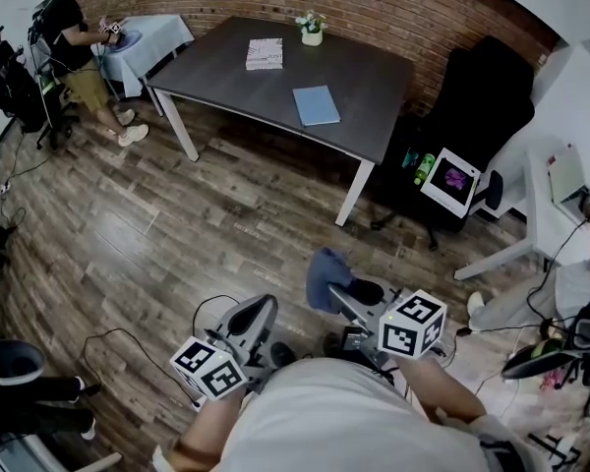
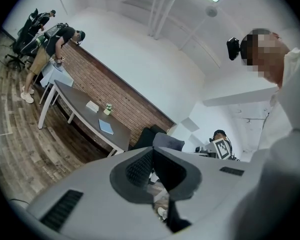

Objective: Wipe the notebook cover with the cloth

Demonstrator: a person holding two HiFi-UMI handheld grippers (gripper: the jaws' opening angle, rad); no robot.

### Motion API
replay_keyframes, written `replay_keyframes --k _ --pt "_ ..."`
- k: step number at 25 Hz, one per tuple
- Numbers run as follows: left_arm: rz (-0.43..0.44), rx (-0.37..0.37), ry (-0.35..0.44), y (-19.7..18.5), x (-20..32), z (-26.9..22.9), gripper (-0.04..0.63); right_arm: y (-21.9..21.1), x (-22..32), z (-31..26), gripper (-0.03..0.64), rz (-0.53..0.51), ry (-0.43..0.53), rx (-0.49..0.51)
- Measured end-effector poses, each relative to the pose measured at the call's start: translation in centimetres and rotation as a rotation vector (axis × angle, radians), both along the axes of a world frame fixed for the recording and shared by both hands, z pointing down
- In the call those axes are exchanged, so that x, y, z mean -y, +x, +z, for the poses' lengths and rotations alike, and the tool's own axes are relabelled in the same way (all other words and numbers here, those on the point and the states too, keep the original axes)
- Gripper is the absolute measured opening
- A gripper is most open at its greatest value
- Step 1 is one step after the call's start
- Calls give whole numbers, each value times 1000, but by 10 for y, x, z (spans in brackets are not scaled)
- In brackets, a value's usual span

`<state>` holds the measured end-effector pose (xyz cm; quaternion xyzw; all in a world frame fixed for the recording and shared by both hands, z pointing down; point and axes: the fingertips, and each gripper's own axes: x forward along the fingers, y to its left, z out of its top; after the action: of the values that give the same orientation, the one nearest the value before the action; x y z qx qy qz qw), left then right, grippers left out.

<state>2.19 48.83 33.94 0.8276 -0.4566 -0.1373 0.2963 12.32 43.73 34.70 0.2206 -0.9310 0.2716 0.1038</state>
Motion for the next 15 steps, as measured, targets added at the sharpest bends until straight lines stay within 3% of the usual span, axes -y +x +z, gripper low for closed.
replay_keyframes --k 7,15 --pt "-2 -18 -25 -31 -12 13 9 -34 -8 4 89 -11 -5 -28" --pt "12 -39 -47 -46 -9 29 9 -43 -1 16 89 13 -18 -62"
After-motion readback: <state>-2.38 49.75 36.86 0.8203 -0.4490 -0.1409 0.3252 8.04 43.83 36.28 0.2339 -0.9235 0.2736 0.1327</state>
